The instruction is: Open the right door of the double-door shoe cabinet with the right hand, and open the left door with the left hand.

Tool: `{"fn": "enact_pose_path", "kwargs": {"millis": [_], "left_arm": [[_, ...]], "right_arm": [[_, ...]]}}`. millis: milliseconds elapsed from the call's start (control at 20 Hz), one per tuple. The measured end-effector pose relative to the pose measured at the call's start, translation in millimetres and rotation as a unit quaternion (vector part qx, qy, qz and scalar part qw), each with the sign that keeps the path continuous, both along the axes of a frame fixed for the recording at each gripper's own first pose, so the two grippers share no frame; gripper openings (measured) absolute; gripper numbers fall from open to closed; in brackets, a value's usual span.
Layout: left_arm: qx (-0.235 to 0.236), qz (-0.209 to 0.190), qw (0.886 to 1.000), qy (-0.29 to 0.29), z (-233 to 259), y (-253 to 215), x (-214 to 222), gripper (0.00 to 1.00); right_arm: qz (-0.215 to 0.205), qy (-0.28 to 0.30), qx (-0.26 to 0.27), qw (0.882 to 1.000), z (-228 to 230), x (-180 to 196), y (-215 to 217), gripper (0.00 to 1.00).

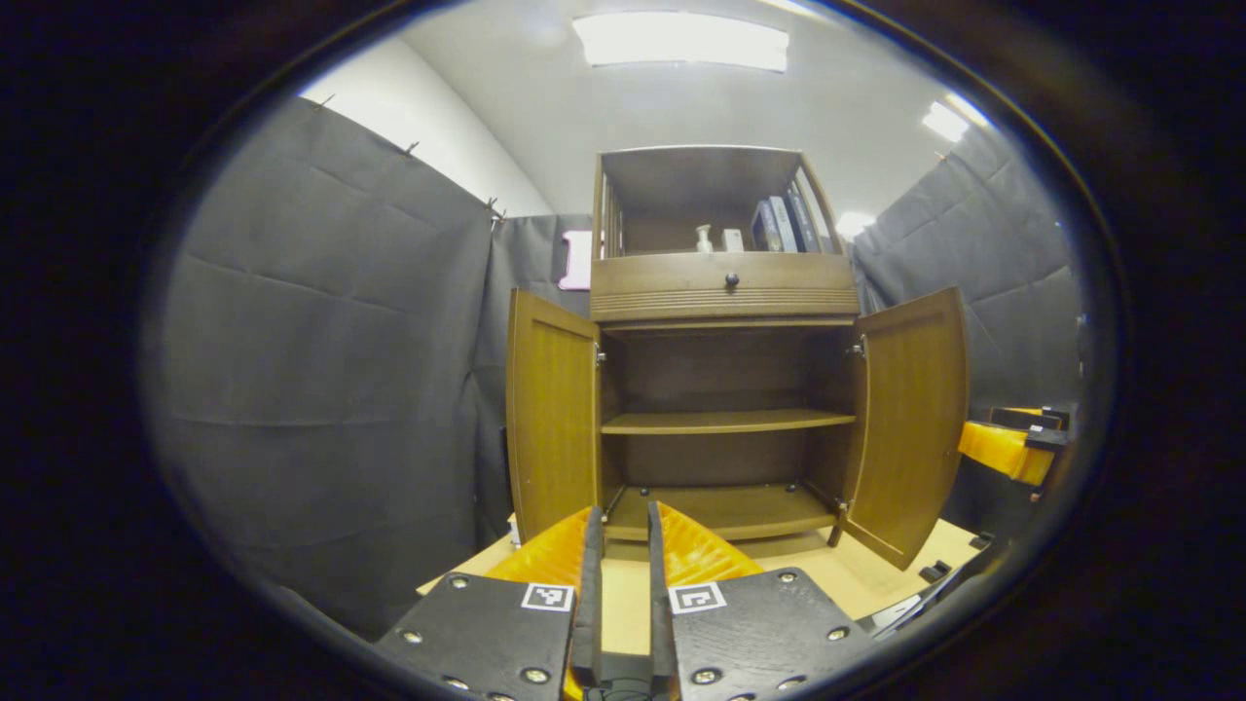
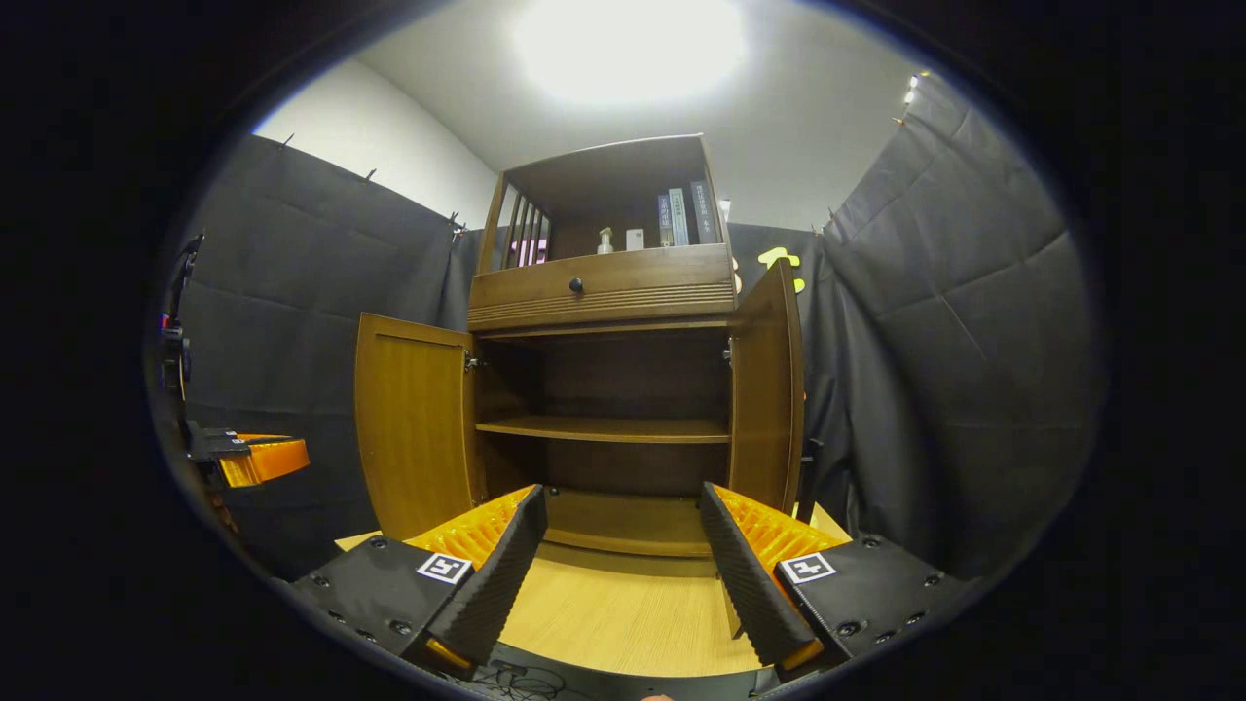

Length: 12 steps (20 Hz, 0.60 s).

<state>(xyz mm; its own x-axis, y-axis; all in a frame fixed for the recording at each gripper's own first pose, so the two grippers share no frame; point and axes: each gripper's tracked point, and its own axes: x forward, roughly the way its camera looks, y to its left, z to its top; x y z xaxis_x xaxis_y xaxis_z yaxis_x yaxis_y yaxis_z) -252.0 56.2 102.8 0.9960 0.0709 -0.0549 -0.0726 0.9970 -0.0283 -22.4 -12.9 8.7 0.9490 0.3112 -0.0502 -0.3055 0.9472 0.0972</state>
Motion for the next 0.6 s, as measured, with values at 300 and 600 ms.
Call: {"fn": "enact_pose_path", "kwargs": {"millis": [300,600], "left_arm": [[-0.007,-0.001,1.0,-0.005,-0.3,5.9,-3.0,0.33],[-0.01,0.011,1.0,-0.009,-0.3,16.9,-3.3,0.33]], "right_arm": [[0.001,0.001,-0.002,1.0,-0.1,-2.4,6.1,0.99],[0.001,-0.003,-0.005,1.0,1.8,-3.6,10.1,0.99]]}}
